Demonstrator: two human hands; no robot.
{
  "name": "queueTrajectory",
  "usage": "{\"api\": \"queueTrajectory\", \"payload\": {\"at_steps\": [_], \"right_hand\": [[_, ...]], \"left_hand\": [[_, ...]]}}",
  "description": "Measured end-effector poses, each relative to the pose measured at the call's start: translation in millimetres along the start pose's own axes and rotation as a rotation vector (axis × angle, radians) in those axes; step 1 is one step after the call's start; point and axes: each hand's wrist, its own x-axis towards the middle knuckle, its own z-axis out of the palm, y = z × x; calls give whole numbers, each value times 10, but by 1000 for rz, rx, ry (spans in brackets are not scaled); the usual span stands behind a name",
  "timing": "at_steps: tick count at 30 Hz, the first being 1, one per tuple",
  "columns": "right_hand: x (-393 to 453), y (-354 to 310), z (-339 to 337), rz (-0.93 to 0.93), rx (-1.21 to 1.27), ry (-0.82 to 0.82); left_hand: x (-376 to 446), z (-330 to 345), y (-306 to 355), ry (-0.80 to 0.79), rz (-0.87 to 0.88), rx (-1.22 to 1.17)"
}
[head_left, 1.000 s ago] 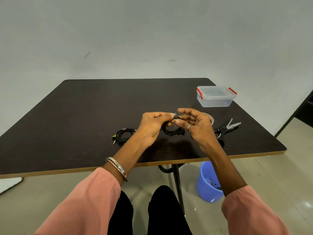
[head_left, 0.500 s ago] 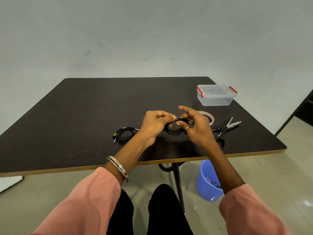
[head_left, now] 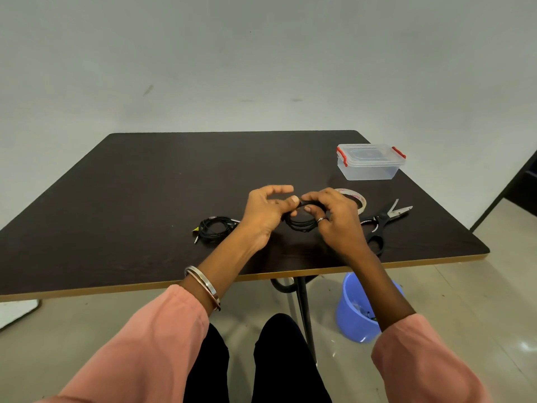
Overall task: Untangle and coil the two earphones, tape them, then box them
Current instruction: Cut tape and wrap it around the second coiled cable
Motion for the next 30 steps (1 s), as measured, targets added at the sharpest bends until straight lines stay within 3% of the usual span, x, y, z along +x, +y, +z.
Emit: {"api": "queueTrajectory", "payload": {"at_steps": [6,9,12,21,25,30], "right_hand": [[53,-1,18,150,-88,-133],[54,14,20,172,-110,-144],[30,45,24,134,-60,-107],[-5,42,-30,87,-4,-41],[-1,1,9,56,-66,17],[-26,-23,42,-15,-154,91]], "left_hand": [[-44,15,-13,-77,374,433],[-61,50,-6,-15,589,669],[-46,65,-32,60,691,722],[-28,87,-61,53,348,456],[-38,111,-42,-8,108,181],[-45,128,-4,-16,-59,41]]}}
